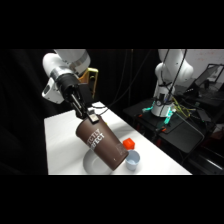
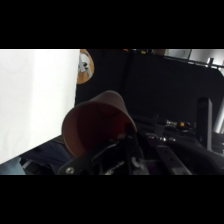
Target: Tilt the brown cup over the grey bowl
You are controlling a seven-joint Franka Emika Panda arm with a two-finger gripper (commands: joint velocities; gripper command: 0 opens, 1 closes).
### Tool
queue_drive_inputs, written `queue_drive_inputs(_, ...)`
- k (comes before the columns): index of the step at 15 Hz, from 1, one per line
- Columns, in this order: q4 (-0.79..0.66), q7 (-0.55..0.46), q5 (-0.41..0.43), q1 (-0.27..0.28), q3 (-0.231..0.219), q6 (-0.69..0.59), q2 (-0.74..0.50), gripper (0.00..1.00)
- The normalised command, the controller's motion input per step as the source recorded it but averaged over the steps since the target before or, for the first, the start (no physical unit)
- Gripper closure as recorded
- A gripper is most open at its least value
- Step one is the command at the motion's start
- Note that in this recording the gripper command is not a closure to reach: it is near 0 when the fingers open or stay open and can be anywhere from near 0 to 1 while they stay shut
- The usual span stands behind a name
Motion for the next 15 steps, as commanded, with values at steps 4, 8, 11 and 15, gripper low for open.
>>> queue_drive_inputs(4,-0.15,0.08,-0.342,0.285,-0.243,0.35,-0.23,0.2)
queue_drive_inputs(8,-0.4,0.12,-0.494,0.184,-0.148,0.48,-0.39,0.2)
queue_drive_inputs(11,-0.61,0.18,-0.551,0.077,-0.098,0.45,-0.6,0.2)
queue_drive_inputs(15,-0.74,0.26,-0.577,0.046,-0.056,0.52,-0.68,0.2)
